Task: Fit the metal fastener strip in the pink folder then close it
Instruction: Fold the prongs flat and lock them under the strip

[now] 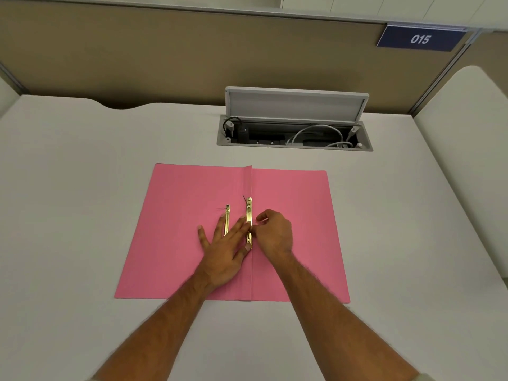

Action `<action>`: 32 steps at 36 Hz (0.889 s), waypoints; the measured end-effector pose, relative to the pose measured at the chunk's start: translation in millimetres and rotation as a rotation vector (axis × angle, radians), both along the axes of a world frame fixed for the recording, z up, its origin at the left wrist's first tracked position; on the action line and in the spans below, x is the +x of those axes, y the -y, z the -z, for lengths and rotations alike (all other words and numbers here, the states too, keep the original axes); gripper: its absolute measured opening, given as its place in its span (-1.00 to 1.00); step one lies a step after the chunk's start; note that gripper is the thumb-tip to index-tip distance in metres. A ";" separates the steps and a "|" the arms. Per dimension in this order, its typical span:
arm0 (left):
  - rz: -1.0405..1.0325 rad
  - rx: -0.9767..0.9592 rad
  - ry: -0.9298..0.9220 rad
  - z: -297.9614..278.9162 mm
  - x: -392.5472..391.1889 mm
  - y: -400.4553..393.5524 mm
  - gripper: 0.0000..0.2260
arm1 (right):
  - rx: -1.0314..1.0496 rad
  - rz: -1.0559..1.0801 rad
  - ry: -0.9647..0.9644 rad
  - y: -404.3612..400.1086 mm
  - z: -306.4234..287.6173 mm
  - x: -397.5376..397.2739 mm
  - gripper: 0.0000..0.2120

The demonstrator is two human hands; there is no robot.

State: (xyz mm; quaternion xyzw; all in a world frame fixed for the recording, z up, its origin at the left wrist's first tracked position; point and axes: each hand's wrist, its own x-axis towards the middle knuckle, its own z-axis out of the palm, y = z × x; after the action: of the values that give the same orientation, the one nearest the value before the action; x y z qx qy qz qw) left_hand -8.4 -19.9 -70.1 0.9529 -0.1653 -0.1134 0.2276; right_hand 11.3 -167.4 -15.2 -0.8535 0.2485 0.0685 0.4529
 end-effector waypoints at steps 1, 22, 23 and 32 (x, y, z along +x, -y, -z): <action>0.012 0.017 0.006 -0.4 -0.9 0.4 -0.49 | -0.016 -0.026 0.016 1.5 1.3 -0.9 -0.81; 0.018 0.173 0.182 3.9 -11.6 8.5 -0.47 | -0.015 -0.223 0.204 15.5 8.2 42.7 -0.84; 0.017 0.185 0.187 4.3 -11.8 8.7 -0.47 | -0.016 -0.221 0.201 15.9 8.8 44.8 -0.85; 0.022 0.206 0.196 5.4 -13.2 10.1 -0.48 | -0.126 -0.247 0.195 15.2 10.7 55.5 -0.87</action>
State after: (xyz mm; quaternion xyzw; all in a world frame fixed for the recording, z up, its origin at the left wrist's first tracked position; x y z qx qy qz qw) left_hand -21.7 -30.0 -75.5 0.9759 -0.1846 -0.0386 0.1103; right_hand 66.8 -182.6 -25.9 -0.9068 0.1005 0.0246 0.4087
